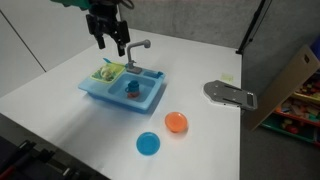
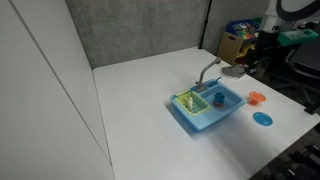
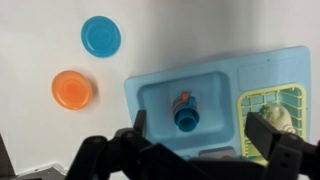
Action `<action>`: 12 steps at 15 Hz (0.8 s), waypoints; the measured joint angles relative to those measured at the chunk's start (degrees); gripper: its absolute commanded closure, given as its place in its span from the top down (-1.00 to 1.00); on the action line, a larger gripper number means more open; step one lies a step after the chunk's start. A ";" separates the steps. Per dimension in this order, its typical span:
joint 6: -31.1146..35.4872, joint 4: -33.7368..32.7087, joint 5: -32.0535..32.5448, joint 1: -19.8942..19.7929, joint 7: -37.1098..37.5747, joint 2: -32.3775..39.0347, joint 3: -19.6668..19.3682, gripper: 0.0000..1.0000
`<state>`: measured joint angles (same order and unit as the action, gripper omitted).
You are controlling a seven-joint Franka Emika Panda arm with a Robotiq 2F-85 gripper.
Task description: Pick up the blue handleless cup on top of the orange saucer plate and put it in the blue cup with a handle inside the sink
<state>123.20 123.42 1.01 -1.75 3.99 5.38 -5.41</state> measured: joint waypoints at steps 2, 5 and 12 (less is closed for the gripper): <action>-5.00 -0.04 0.58 -0.40 -0.59 -3.83 0.00 1.00; -12.41 -0.48 1.76 -0.48 -2.22 -9.21 0.09 1.00; -21.38 -2.16 3.10 -0.48 -4.06 -19.80 1.17 1.00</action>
<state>101.82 121.26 4.11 -2.23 -0.07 -14.42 -4.24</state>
